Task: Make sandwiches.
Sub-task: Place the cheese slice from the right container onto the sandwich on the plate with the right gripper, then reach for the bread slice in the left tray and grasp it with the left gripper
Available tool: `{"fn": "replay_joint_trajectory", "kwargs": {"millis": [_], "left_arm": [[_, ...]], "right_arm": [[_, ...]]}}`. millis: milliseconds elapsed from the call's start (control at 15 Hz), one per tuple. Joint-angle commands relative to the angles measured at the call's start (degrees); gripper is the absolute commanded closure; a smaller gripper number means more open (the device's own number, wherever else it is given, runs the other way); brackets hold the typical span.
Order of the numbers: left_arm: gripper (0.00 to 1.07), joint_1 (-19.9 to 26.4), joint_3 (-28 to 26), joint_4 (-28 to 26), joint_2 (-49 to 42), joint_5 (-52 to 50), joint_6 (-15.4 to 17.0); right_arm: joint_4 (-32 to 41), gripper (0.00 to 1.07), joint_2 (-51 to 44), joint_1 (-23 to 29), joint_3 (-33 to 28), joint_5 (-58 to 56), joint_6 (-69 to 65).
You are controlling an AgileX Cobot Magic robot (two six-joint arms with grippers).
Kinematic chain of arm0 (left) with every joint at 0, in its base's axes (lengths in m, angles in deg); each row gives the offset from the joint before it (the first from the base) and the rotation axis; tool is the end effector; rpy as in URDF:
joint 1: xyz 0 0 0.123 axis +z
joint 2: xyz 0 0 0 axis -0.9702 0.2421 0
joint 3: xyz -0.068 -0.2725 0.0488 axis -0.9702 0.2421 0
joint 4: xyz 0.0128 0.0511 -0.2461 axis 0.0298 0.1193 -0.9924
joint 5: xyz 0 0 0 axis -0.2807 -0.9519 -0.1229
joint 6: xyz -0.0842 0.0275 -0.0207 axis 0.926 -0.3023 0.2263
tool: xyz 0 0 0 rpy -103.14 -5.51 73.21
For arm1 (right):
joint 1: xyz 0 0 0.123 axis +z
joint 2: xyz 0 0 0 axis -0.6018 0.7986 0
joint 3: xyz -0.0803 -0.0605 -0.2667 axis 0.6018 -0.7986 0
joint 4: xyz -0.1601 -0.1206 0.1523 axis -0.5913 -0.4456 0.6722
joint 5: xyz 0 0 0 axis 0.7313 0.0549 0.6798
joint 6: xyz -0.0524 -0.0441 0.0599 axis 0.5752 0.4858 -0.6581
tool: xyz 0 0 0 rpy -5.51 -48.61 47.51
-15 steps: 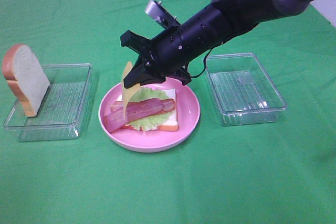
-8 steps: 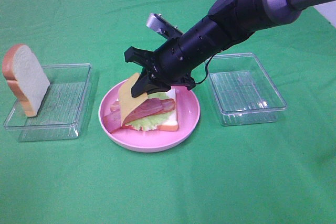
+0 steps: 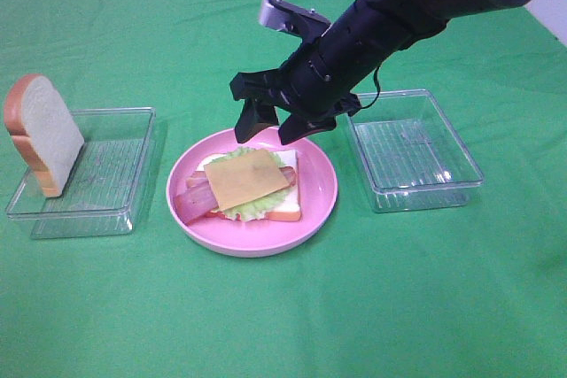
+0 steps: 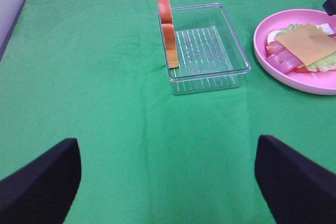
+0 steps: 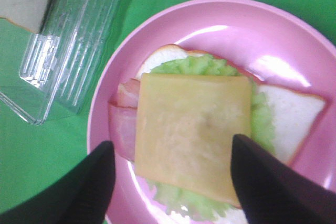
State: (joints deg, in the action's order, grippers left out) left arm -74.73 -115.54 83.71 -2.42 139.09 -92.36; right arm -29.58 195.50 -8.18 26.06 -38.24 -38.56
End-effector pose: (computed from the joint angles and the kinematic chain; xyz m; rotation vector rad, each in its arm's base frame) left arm -0.0094 -0.0057 0.2798 0.0536 2.0489 -0.0247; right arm 0.3646 0.2372 0.1653 -0.5566 2.6536 0.6942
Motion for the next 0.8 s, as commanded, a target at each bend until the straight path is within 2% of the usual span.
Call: {"fn": "replay_joint_trajectory", "kwargs": {"millis": [67,200,333,400,533,733,800], "left_arm": [[0.23,-0.29,0.17,-0.23,-0.86,-0.86,0.40],[0.23,-0.29,0.17,-0.23,-0.86,-0.86,0.40],[0.23,-0.29,0.17,-0.23,-0.86,-0.86,0.40],[0.23,-0.29,0.17,-0.23,-0.86,-0.86,0.40],[0.23,-0.29,0.17,-0.23,-0.86,-0.86,0.40],[0.23,-0.29,0.17,-0.23,-0.86,-0.86,0.40],[0.23,-0.29,0.17,-0.23,-0.86,-0.86,0.40]], "right_arm": [[-10.66,0.24,-2.29,-0.17,-0.11,-1.95,-7.96],[-20.11,0.14,-5.16,-0.17,-0.11,-3.55,-16.10],[-26.59,0.13,-7.39,-0.17,-0.11,-5.10,-22.06],[-34.49,0.13,-10.66,-0.74,-0.11,-8.82,-26.93],[-33.80,0.13,-12.61,-4.93,-0.11,-13.29,-27.56],[-33.92,0.13,-13.12,-15.58,-0.11,-18.11,-24.69],[-33.92,0.13,-13.18,-17.53,-0.11,-18.62,-24.01]]}}
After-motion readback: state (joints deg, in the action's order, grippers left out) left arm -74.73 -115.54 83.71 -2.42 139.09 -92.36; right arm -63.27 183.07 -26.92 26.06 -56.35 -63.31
